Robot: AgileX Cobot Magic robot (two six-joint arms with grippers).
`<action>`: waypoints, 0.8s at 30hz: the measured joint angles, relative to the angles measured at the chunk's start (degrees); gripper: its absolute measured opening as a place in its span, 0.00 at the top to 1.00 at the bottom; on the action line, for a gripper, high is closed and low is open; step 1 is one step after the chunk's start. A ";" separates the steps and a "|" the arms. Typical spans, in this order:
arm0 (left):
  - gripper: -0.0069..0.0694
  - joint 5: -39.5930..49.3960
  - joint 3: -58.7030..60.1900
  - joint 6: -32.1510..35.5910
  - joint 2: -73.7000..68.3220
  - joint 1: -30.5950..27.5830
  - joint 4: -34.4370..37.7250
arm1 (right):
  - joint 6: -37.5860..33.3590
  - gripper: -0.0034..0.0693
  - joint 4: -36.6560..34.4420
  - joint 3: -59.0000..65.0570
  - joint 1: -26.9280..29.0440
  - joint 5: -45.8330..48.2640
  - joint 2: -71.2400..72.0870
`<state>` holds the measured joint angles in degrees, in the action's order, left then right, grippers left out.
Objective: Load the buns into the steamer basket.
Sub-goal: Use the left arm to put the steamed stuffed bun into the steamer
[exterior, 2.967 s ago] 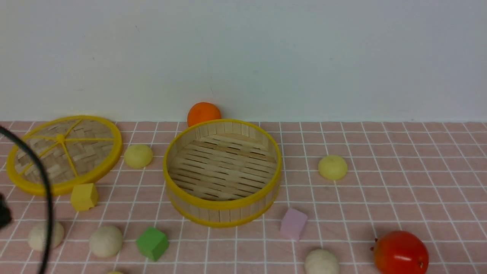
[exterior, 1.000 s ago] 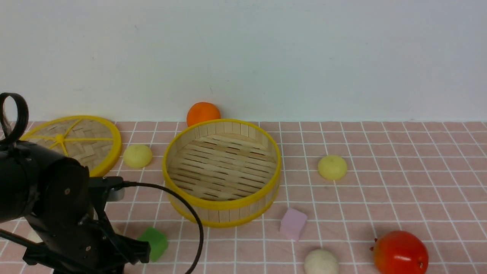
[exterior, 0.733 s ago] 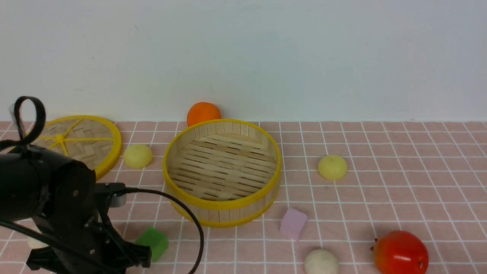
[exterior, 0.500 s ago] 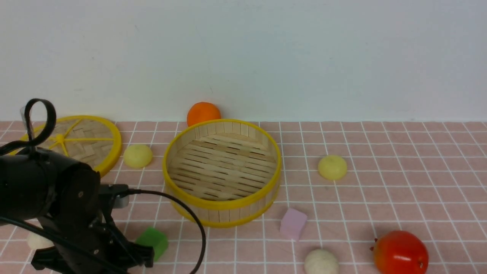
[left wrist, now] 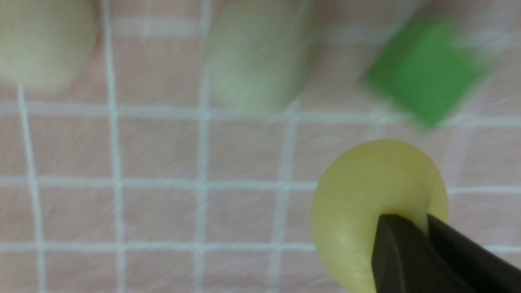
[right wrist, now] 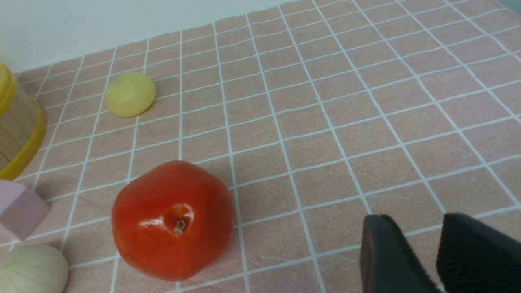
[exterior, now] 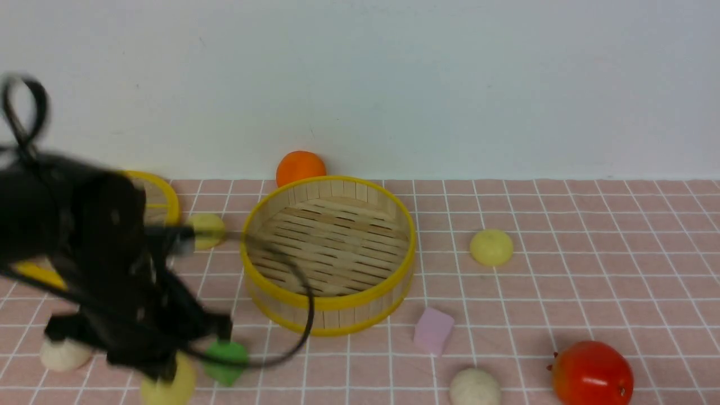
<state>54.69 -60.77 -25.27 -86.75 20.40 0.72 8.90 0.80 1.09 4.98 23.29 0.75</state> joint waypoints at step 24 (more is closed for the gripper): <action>0.86 -0.82 -35.18 7.72 -31.32 0.00 11.53 | 0.00 0.62 0.00 0.00 0.00 0.00 0.00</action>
<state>53.87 -95.95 -17.55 -118.07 20.40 12.25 8.90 0.80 1.09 4.98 23.29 0.75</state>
